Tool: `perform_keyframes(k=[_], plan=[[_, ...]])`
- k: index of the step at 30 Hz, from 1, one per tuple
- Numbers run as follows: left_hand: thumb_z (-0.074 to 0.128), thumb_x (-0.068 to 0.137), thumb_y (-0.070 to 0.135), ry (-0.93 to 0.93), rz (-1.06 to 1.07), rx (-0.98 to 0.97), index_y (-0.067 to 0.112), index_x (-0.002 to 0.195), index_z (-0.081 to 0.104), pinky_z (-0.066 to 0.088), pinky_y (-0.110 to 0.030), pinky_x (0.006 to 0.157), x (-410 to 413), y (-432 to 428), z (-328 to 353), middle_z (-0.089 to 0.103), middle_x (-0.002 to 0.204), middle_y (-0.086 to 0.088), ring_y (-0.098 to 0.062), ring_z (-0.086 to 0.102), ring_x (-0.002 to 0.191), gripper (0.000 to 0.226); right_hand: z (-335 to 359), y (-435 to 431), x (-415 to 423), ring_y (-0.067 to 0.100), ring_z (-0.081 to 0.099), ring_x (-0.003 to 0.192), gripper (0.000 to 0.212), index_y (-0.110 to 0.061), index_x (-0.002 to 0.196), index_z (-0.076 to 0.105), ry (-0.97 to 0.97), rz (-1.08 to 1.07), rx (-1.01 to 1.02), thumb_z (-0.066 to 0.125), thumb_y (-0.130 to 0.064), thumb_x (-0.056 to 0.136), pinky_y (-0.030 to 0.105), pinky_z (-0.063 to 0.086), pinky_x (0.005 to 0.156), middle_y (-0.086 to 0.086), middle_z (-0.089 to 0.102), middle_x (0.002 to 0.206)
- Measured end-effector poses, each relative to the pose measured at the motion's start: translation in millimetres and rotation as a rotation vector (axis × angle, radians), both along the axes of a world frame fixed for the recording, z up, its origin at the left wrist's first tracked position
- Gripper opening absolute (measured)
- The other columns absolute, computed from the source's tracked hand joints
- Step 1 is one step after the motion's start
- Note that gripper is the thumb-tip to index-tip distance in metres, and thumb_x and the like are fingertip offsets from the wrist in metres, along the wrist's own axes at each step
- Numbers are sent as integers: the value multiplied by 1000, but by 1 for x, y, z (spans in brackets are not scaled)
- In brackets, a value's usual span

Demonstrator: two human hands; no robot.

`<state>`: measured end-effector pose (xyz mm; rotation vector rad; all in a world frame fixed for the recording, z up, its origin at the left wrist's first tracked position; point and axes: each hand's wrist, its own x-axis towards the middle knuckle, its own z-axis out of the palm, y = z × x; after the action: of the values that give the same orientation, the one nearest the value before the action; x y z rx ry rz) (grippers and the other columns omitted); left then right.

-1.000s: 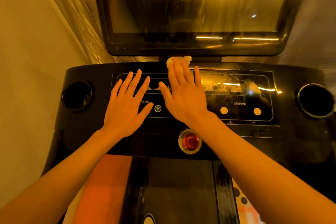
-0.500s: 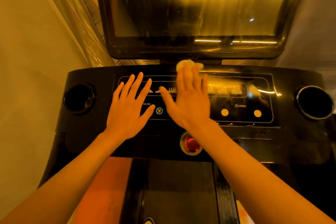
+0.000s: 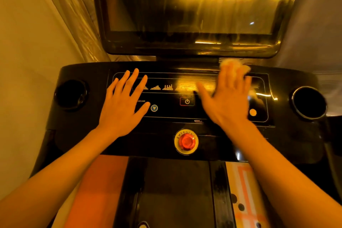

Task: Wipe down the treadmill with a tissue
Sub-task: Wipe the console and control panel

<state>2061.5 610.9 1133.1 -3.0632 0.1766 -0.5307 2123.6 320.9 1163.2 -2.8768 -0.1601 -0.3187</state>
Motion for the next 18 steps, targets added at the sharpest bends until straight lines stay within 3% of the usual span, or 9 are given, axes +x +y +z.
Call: perform_keyframes(k=[4,7,9,13,16,18], plan=[[25,103,60,11,5,11,24,166,12,14,-51,128,-1,1,-1,7,174,-7,-28,4,160,74,1,86,-7,29,-11,160,101,-12,166,3,-36,280,-21,9,-82,93,50,-9,128,11,-2,174],[25,103,60,15,4,8,23,166,14,14,-51,128,-1,1,-1,7,174,-7,-28,5,160,73,5,63,1,22,-7,160,95,-19,167,6,-49,367,-74,5,-80,94,53,-8,128,4,1,175],[24,104,59,13,2,9,23,166,14,14,-52,128,-1,1,0,7,174,-8,-28,5,160,73,4,14,7,20,-9,160,93,-22,167,2,-59,315,-75,1,-81,94,54,-6,128,2,-2,174],[24,103,60,13,5,8,23,166,14,12,-51,128,0,1,0,6,174,-7,-28,4,160,73,-3,-84,12,23,-3,160,97,-20,167,4,-14,-4,48,4,-83,92,58,-3,128,5,0,174],[26,103,59,10,10,-1,23,166,14,13,-52,127,0,-1,-1,8,174,-8,-29,6,160,73,4,-70,14,31,-3,160,106,-15,166,3,63,-172,147,0,-84,85,60,-2,127,12,0,174],[27,103,58,16,13,0,24,166,13,15,-53,127,-1,-1,0,8,174,-8,-30,7,160,73,6,-18,6,33,-7,160,103,-15,166,0,36,-82,107,3,-81,87,59,-6,127,14,-4,174]])
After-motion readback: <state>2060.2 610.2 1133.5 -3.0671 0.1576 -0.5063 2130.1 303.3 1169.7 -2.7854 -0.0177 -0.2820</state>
